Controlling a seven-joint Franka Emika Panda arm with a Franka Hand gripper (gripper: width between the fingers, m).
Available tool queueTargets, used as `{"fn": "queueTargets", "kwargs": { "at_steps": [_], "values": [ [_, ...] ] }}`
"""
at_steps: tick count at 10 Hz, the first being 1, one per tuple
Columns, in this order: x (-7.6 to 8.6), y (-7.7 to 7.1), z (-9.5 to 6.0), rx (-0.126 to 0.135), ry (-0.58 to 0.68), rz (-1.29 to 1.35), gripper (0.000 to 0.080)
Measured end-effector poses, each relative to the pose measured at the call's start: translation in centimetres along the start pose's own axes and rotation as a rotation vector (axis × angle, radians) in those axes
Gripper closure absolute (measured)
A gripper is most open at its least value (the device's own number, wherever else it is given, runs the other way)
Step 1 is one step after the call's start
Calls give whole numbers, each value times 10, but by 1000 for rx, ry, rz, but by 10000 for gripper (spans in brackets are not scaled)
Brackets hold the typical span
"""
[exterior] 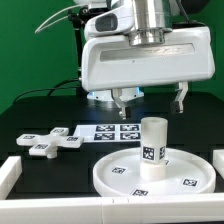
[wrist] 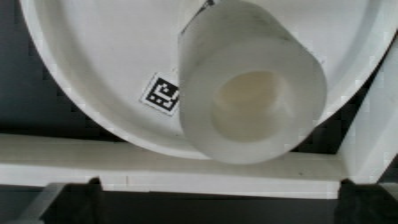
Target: Assemble round table
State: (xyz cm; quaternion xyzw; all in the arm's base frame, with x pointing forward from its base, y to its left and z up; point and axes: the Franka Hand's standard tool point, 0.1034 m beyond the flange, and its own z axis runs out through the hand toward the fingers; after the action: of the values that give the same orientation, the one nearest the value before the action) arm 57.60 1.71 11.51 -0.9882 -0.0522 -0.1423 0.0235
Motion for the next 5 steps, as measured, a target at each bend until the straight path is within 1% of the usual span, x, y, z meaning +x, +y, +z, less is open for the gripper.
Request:
{"fn": "queueTargets", "kwargs": {
  "at_steps": [1,2,3,4,5],
  "values": [
    [-1,3,0,-3,0,2,151],
    [-5,-2,2,5,-26,18,151],
    [-11,-8,3,29,-105,24,151],
    [-9,-10,1,46,-158,25,151],
    [-12,-14,0,66,-245,24,151]
  ]
}}
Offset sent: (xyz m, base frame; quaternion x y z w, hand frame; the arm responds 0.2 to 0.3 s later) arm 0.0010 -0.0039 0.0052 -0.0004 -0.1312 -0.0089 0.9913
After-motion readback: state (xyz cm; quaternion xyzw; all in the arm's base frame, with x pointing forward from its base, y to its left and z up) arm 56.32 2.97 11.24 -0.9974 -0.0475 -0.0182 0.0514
